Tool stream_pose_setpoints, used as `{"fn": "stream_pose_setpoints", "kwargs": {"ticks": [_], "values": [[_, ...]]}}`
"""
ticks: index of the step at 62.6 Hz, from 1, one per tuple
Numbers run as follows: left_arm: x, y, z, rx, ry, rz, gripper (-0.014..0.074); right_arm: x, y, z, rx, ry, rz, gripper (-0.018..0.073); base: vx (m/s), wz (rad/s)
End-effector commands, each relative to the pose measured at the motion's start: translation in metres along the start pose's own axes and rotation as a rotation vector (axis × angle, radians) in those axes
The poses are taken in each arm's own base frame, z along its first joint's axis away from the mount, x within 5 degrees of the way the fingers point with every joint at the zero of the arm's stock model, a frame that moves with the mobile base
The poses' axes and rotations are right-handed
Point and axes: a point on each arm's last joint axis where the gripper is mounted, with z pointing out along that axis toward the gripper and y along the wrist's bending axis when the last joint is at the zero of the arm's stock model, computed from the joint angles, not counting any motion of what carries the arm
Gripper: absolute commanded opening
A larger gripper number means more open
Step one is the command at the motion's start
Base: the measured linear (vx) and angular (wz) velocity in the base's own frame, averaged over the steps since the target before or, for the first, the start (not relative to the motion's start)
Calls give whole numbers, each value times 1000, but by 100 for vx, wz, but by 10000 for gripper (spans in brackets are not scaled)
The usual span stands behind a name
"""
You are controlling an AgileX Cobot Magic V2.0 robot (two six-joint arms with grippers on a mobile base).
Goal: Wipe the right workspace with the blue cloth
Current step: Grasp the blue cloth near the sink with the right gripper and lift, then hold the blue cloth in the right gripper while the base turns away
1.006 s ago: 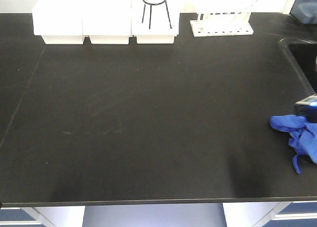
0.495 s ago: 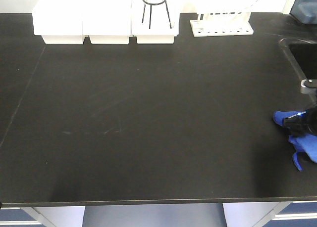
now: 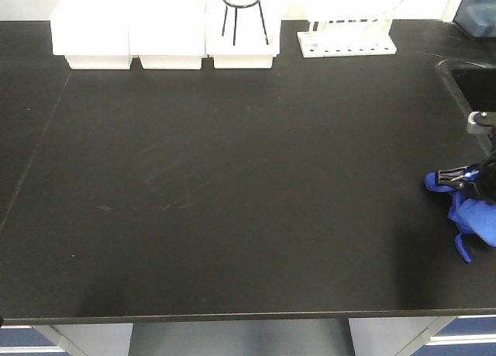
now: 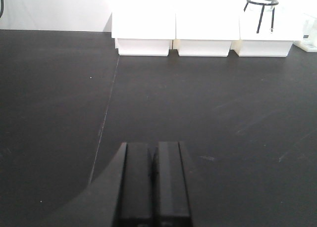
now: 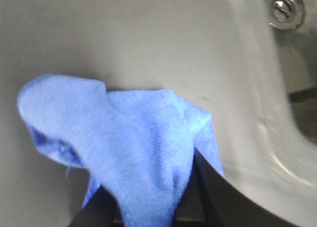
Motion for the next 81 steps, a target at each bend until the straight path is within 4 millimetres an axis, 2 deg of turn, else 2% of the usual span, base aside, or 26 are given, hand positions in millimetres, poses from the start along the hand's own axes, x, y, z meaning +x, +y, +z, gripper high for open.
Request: {"fn": "stream_pose_setpoints", "kwargs": {"ticks": [1,12,21,28,39,46,51,58,66,74,81], "values": [[2,-1,1,18,-63,-6,-6,-17,-5,-32,-9,-135,25,-11,0,0],[2,-1,1,18,-63,-6,-6,-22,-12,-97,-34,-327,73,-8,0,0],[2,-1,1,18,-63,-6,-6,-12,-16,-159,-80,-501,55,-6,0,0],[2,-1,1,18,-63,-6,-6,8,-17,-208,-131,-636,-11,-3,0,0],[2,-1,1,18,-63,-6,-6,43,-12,-262,-222,-806,-124,-3,0,0],[2,-1,1,18,-63,-6,-6,70,-9,-286,-284,-921,-139,-3,0,0],[2,-1,1,18,-63,-6,-6,93,-8,-294,-306,-990,-142,-3,0,0],[2,-1,1,18,-63,-6,-6,124,-6,-286,-320,-1024,-131,-3,0,0],[2,-1,1,18,-63,-6,-6,151,-3,-255,-321,-1007,-105,-3,0,0],[2,-1,1,18,-63,-6,-6,159,-3,-217,-260,-1012,-83,-3,0,0],[2,-1,1,18,-63,-6,-6,155,-9,-194,-171,-1074,-21,-2,0,0]]}}
